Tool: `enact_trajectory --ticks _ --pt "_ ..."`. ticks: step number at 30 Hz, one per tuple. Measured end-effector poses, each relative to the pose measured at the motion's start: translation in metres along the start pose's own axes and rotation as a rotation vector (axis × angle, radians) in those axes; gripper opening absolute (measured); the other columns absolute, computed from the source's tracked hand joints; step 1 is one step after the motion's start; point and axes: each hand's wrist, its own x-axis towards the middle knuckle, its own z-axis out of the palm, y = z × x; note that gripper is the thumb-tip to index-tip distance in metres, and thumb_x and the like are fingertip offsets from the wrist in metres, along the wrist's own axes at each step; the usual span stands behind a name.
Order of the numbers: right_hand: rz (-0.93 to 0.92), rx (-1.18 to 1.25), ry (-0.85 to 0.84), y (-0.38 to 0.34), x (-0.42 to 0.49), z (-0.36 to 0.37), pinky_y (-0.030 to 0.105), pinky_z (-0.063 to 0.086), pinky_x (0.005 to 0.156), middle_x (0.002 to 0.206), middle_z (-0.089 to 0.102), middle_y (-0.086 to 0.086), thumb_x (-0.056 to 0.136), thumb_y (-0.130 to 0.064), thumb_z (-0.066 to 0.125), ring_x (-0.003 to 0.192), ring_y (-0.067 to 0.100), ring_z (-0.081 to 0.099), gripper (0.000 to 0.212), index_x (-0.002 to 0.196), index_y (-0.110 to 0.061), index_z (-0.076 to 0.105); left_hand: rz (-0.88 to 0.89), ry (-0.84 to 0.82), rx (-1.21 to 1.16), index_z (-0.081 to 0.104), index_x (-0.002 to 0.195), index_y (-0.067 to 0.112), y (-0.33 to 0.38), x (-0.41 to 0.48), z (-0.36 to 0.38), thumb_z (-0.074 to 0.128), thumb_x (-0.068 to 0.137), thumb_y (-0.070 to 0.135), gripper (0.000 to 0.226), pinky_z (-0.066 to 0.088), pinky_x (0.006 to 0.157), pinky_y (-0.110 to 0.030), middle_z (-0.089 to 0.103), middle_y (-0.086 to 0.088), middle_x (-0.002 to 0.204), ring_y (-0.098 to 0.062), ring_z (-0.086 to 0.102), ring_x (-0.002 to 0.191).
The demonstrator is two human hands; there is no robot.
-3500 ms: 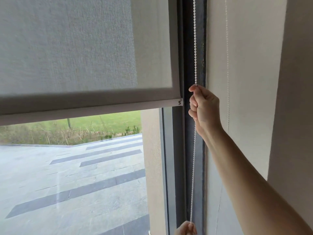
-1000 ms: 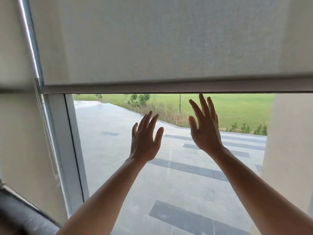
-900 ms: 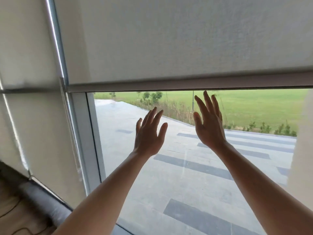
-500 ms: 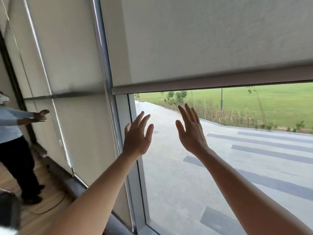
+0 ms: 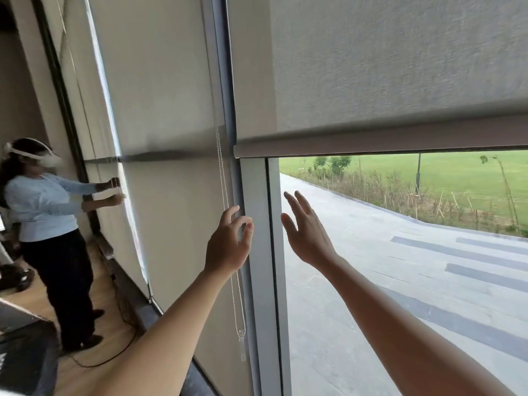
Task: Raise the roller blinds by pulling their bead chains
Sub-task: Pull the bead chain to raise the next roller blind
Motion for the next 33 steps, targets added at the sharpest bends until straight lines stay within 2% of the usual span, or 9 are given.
enact_trajectory --ticks 4,9,12,15,18,21,22,28,33 --pt "-0.028 0.011 -0.016 0.013 0.052 0.046 0.044 0.032 0.111 0.161 0.019 0.005 0.100 -0.039 0.036 0.144 0.028 0.028 0.051 0.149 -0.030 0.024 -0.040 0.079 -0.031 0.066 0.110 0.016 -0.049 0.043 0.026 0.049 0.097 0.029 0.025 0.043 0.087 -0.027 0.046 -0.006 0.144 -0.021 0.054 0.122" --pt "-0.046 -0.012 -0.042 0.020 0.093 0.092 0.044 0.039 0.105 0.161 0.021 0.005 0.100 -0.041 0.035 0.134 0.031 0.044 0.051 0.149 -0.030 0.025 -0.100 0.148 -0.068 0.067 0.105 0.013 -0.104 0.083 0.045 0.052 0.095 0.021 0.020 0.041 0.080 -0.025 0.049 -0.007 0.137 -0.022 0.057 0.113" --pt "-0.038 -0.017 -0.004 0.018 0.115 0.110 0.048 0.039 0.107 0.159 0.026 0.004 0.100 -0.040 0.035 0.140 0.030 0.036 0.049 0.147 -0.030 0.027 -0.099 0.220 -0.149 0.060 0.115 0.014 -0.126 0.112 0.052 0.056 0.092 0.021 0.024 0.048 0.073 -0.028 0.052 -0.008 0.126 -0.023 0.063 0.086" --pt "-0.013 -0.039 0.048 0.015 0.129 0.126 0.047 0.038 0.107 0.157 0.030 0.005 0.100 -0.038 0.035 0.140 0.029 0.037 0.048 0.146 -0.029 0.029 -0.064 0.275 -0.234 0.043 0.130 0.018 -0.141 0.136 0.061 0.064 0.088 0.035 0.050 0.047 0.057 -0.026 0.053 -0.001 0.107 -0.010 0.049 0.061" --pt "0.028 -0.094 0.111 0.012 0.136 0.140 0.047 0.040 0.104 0.157 0.031 0.005 0.100 -0.039 0.036 0.138 0.028 0.039 0.047 0.146 -0.029 0.030 0.025 0.260 -0.332 0.049 0.122 0.017 -0.150 0.157 0.070 0.064 0.087 0.043 0.046 0.045 0.056 -0.022 0.056 0.002 0.094 -0.009 0.050 0.065" --pt "0.096 -0.164 0.183 0.007 0.138 0.150 0.046 0.044 0.103 0.155 0.033 0.005 0.100 -0.038 0.037 0.133 0.028 0.045 0.047 0.145 -0.026 0.032 0.178 0.245 -0.392 0.060 0.098 0.010 -0.160 0.168 0.077 0.058 0.093 0.036 0.026 0.054 0.057 -0.037 0.064 -0.004 0.083 -0.016 0.057 0.064" --pt "0.116 -0.182 0.213 0.003 0.137 0.154 0.045 0.044 0.103 0.154 0.034 0.006 0.099 -0.037 0.038 0.133 0.028 0.044 0.047 0.145 -0.025 0.033 0.204 0.250 -0.434 0.062 0.093 0.009 -0.163 0.170 0.079 0.058 0.093 0.034 0.025 0.055 0.056 -0.036 0.066 -0.005 0.081 -0.016 0.059 0.063" --pt "0.168 -0.281 0.357 -0.031 0.128 0.171 0.035 0.046 0.094 0.145 0.046 0.010 0.099 -0.029 0.042 0.124 0.025 0.052 0.043 0.141 -0.017 0.042 0.285 0.275 -0.635 0.068 0.099 0.000 -0.182 0.170 0.071 0.057 0.095 0.012 0.017 0.041 0.067 -0.002 0.070 -0.011 0.085 -0.010 0.059 0.073" --pt "0.127 -0.295 0.474 -0.077 0.137 0.178 0.025 0.046 0.065 0.111 0.070 0.008 0.098 -0.023 0.044 0.079 0.015 0.063 0.034 0.127 -0.012 0.058 0.255 0.261 -0.695 0.069 0.085 0.001 -0.194 0.165 0.056 0.053 0.094 0.004 0.018 0.039 0.064 -0.010 0.071 -0.011 0.078 -0.019 0.064 0.069"
